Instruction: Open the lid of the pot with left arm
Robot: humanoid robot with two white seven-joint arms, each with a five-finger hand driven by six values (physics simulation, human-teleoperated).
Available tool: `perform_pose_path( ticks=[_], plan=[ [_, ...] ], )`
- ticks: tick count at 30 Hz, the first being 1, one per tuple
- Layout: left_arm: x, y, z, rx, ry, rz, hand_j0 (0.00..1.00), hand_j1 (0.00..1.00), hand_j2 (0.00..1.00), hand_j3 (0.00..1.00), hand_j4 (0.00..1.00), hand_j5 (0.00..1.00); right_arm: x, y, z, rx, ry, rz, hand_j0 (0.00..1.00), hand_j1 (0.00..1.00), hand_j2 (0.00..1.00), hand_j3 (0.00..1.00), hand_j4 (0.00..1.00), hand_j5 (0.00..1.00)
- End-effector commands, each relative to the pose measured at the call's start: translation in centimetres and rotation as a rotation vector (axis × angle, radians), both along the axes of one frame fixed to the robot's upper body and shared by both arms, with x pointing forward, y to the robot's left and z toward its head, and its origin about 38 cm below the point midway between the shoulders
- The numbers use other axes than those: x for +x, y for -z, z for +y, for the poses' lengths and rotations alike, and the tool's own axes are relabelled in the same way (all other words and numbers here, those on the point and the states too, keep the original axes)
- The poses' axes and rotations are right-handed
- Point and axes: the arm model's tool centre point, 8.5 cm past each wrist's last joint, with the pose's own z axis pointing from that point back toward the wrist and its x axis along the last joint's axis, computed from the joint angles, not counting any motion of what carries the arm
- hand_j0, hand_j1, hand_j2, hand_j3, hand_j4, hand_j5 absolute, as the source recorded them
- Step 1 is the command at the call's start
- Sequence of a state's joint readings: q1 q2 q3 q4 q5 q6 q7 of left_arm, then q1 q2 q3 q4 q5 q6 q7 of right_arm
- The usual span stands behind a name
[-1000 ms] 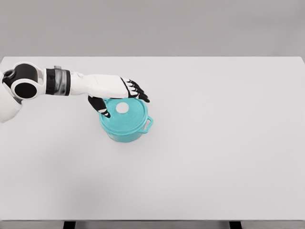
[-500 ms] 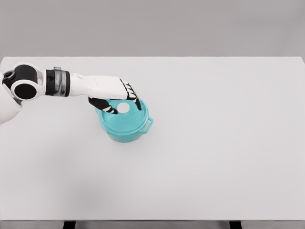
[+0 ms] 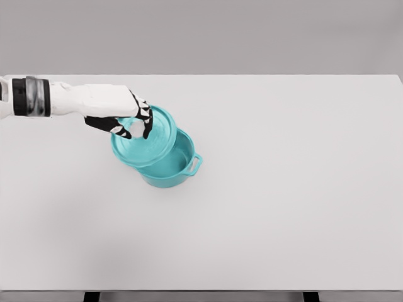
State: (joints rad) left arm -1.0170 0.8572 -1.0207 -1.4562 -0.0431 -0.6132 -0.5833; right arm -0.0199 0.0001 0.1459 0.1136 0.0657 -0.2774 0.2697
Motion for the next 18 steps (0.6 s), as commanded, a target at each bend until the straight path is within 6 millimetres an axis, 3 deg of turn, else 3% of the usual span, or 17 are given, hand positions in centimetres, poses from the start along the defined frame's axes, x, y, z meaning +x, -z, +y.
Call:
perform_pose_path(
  ticks=[1,5,7,16,17,18],
  plan=[
    [-0.6,-1.1,3.0,0.003,-0.056,0.003,0.4,0.4,0.4,0.4,0.4,0.4,-0.1,0.0,0.0,0.0,0.0,0.001,1.0,1.0,1.0,1.0,1.0,1.0],
    [-1.1,-1.4,8.9,0.066,-0.187,0.008,0.41,0.41,0.41,0.41,0.41,0.41,-0.1,0.0,0.0,0.0,0.0,0.001,1.0,1.0,1.0,1.0,1.0,1.0],
    [-0.8,-1.0,10.7,0.08,-0.242,0.022,0.42,0.42,0.42,0.42,0.42,0.42,-0.1,0.0,0.0,0.0,0.0,0.001,1.0,1.0,1.0,1.0,1.0,1.0],
    [-0.5,0.0,12.3,0.084,-0.293,0.049,0.45,0.45,0.45,0.45,0.45,0.45,0.0,0.0,0.0,0.0,0.0,0.0,1.0,1.0,1.0,1.0,1.0,1.0],
    [-0.4,0.1,12.8,0.088,-0.308,0.051,0.54,0.54,0.54,0.54,0.54,0.54,-0.1,0.0,0.0,0.0,0.0,0.001,1.0,1.0,1.0,1.0,1.0,1.0],
    [-0.3,0.1,12.8,0.086,-0.309,0.047,0.93,0.93,0.93,0.93,0.93,0.93,-0.1,0.0,0.0,0.0,0.0,0.001,1.0,1.0,1.0,1.0,1.0,1.0]
  ],
)
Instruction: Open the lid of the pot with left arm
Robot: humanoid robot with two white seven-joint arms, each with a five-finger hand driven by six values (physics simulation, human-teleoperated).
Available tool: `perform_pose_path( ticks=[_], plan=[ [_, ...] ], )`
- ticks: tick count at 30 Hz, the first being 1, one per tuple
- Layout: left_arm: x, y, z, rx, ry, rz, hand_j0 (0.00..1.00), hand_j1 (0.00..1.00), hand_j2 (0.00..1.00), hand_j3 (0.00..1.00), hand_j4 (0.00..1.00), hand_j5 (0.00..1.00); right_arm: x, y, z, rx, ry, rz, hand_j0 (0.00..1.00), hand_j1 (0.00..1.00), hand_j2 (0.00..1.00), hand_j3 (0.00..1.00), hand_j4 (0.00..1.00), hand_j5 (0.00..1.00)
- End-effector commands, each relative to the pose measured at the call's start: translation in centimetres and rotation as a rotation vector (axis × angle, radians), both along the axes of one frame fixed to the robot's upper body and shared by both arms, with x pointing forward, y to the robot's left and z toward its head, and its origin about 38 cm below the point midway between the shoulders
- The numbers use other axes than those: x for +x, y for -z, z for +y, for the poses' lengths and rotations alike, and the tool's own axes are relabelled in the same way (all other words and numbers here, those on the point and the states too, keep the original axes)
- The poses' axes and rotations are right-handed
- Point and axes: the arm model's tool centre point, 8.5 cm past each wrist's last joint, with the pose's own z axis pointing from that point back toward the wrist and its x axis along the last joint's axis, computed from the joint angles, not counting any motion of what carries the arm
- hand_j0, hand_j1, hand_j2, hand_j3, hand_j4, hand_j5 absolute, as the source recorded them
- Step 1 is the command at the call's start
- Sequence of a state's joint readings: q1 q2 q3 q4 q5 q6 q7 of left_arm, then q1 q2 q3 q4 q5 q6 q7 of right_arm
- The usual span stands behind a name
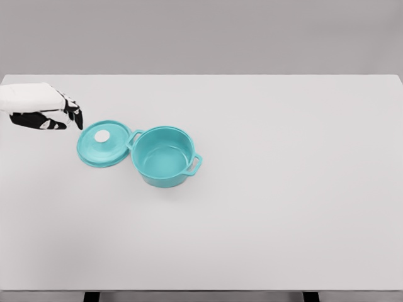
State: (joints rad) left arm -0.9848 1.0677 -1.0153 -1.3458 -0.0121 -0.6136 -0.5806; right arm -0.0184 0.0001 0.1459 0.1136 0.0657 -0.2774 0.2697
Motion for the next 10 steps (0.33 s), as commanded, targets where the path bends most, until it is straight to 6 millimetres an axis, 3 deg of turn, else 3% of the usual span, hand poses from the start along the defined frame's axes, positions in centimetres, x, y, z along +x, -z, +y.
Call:
perform_pose_path(
  ticks=[1,5,8,10],
  plan=[
    [0.2,-0.2,0.5,-0.008,-0.018,-0.003,1.0,1.0,1.0,1.0,1.0,1.0,0.1,0.0,0.0,0.0,0.0,-0.002,1.0,1.0,1.0,1.0,1.0,1.0],
    [-0.1,-1.3,-1.0,-0.079,0.016,-0.024,1.0,1.0,1.0,1.0,1.0,1.0,0.0,0.0,0.0,0.0,0.0,0.0,1.0,1.0,1.0,1.0,1.0,1.0],
    [-3.1,-3.1,-5.2,-0.256,0.156,-0.019,1.0,1.0,1.0,1.0,1.0,1.0,0.0,0.0,0.0,0.0,0.0,0.0,1.0,1.0,1.0,1.0,1.0,1.0],
    [-4.5,-2.9,-6.2,-0.296,0.196,-0.022,1.0,1.0,1.0,1.0,1.0,1.0,0.1,0.0,0.0,0.0,0.0,-0.002,1.0,1.0,1.0,1.0,1.0,1.0]
  ],
)
